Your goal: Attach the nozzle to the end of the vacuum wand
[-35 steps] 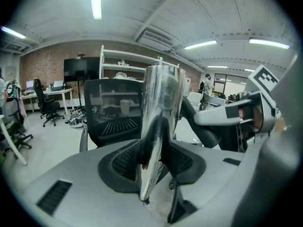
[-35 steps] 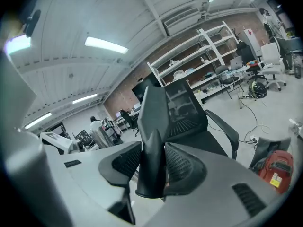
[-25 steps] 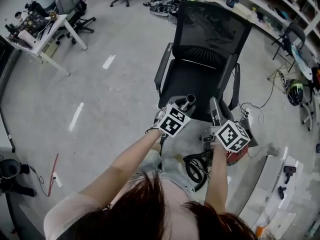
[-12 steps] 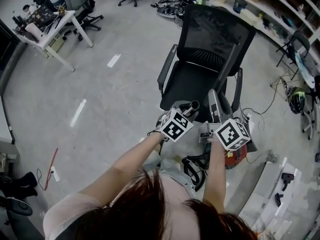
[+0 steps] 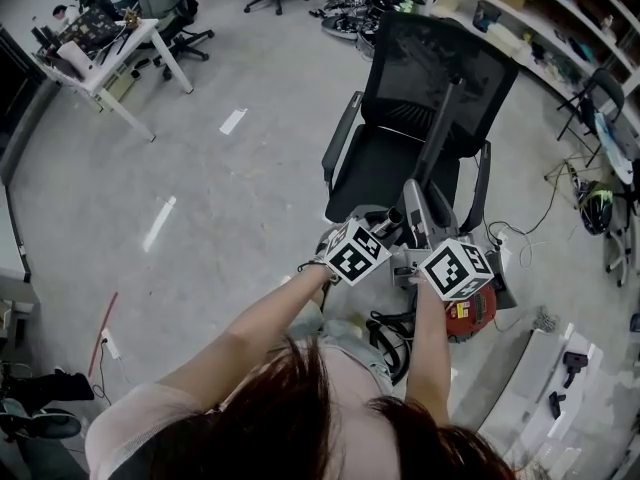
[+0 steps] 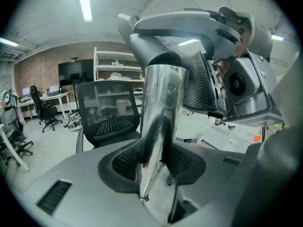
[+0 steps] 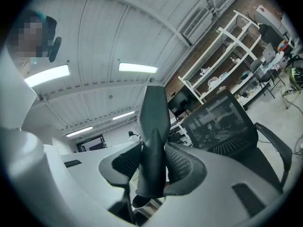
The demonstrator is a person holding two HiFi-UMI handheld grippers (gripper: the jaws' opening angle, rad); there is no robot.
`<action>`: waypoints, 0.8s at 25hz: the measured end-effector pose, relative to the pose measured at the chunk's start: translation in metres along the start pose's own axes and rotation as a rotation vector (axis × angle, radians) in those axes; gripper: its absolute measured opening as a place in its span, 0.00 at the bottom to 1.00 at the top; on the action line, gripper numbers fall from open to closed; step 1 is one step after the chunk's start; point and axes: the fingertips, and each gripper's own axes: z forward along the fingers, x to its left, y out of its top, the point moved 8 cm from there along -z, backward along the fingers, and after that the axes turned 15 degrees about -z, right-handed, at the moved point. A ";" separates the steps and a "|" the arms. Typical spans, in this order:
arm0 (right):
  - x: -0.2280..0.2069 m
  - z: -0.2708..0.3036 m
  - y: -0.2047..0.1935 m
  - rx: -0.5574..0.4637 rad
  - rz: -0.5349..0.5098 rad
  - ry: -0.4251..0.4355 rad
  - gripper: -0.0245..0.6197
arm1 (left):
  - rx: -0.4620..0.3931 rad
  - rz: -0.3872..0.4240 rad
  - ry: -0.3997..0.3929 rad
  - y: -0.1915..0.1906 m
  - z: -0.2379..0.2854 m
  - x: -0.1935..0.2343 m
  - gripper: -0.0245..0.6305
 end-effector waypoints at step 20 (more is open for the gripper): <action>0.028 0.001 -0.005 0.025 -0.170 0.081 0.31 | 0.019 -0.016 -0.062 0.004 -0.006 0.020 0.28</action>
